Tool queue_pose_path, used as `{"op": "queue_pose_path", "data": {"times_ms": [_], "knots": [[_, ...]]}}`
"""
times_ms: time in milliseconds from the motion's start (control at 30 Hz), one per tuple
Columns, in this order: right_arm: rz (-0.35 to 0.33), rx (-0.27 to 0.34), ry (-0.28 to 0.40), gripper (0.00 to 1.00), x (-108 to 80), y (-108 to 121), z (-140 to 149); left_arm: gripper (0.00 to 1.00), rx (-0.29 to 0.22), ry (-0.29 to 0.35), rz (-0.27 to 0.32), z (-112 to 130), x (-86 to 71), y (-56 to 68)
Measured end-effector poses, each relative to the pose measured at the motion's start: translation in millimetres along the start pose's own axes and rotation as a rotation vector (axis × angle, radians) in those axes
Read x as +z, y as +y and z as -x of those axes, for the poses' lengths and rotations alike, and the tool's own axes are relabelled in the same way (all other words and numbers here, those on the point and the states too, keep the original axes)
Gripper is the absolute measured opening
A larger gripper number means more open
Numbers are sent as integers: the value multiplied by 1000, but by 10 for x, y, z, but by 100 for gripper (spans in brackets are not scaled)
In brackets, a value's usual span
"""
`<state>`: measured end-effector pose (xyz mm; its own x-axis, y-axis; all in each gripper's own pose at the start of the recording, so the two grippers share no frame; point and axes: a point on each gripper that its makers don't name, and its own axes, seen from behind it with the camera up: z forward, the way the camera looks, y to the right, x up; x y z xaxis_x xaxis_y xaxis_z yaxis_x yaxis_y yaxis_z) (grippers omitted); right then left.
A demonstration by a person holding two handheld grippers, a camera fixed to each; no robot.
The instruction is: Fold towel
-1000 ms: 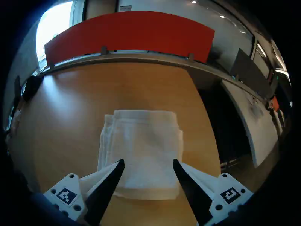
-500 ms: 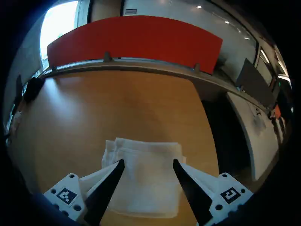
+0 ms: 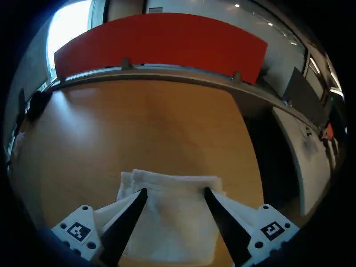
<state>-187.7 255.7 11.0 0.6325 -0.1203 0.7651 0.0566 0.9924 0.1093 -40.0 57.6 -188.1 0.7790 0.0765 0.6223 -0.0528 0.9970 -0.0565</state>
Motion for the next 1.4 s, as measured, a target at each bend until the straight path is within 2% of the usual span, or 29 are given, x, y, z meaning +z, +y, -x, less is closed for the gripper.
{"op": "queue_pose_path", "data": {"times_ms": [267, 467, 967, 1400], "knots": [[0, 9, -25, 100, 150, 8, 86, 97, -2, -7, -19, 39, -57, -39], [-1, 11, -22, 100, 130, 15, 62, 97, -6, -5, -21, 38, -55, -44], [15, 15, 42, 100, -135, 10, -111, 97, -12, 15, -10, -32, -4, -80], [59, 57, 226, 100, -623, -62, -492, 97, -47, 38, -8, -118, 59, -175]]}}
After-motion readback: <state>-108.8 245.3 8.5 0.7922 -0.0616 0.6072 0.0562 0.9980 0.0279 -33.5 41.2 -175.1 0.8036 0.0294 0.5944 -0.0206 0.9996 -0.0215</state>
